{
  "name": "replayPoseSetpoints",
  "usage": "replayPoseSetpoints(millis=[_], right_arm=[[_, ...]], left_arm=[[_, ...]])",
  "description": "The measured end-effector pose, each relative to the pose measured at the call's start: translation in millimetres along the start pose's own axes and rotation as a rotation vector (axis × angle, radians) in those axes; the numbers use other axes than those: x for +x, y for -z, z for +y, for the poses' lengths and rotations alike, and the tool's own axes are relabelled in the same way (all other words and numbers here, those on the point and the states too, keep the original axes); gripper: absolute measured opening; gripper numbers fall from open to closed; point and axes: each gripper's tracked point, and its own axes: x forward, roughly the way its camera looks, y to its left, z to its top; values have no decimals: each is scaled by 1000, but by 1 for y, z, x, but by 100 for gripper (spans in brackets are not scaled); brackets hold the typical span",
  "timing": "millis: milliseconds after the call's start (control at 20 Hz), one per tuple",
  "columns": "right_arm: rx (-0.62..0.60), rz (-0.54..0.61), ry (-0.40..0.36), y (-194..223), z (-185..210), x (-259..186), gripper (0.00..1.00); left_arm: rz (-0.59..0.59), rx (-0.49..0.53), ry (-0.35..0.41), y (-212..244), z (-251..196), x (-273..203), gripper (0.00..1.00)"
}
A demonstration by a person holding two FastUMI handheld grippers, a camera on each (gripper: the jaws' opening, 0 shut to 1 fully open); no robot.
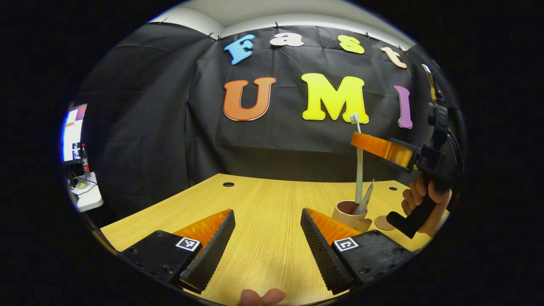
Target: Put the toothbrush and toothpaste on the desktop into the cup, then pick up the cup and place it on the coaster on the desktop.
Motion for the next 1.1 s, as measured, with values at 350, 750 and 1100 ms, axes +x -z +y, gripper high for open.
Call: replayPoseSetpoints(millis=[350, 750, 1100], right_arm=[[-27, 24, 29, 18, -8, -2, 1], [-48, 30, 32, 20, -15, -17, 77], [-66, -5, 40, -1, -19, -39, 91]], left_arm=[[29, -23, 6, 8, 0, 4, 98], [45, -33, 2, 8, -4, 5, 98], [28, -38, 26, -6, -20, -1, 98]])
